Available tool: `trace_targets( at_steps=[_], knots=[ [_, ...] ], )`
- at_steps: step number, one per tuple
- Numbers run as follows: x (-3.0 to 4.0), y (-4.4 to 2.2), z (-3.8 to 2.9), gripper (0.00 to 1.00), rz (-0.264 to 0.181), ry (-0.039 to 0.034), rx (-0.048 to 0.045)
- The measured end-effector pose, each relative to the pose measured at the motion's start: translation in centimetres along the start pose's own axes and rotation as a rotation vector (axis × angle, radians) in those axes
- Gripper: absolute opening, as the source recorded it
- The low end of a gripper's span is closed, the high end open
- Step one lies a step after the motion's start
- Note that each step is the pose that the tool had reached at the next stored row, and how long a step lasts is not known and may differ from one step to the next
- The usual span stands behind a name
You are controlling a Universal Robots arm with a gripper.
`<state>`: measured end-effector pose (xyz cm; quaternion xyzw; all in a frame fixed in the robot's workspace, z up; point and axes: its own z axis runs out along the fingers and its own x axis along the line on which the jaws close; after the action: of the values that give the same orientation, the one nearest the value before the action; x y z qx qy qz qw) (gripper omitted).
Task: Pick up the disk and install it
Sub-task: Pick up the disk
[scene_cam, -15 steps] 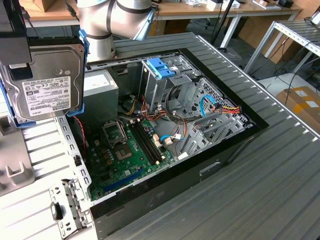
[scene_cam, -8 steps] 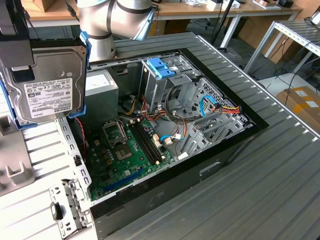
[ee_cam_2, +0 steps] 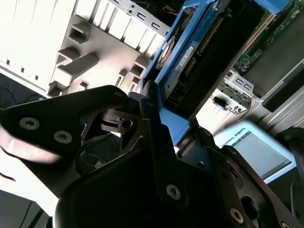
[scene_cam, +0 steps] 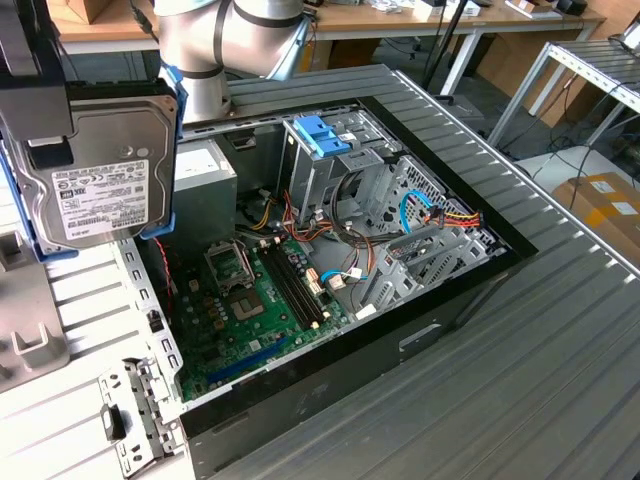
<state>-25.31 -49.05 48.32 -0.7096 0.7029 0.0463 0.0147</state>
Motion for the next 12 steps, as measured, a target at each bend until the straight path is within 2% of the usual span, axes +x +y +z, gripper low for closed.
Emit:
trace_targets(
  at_steps=[12],
  knots=[
    [0.63, -0.26, -0.03, 0.37, 0.0, 0.0, 0.0]
  ],
)
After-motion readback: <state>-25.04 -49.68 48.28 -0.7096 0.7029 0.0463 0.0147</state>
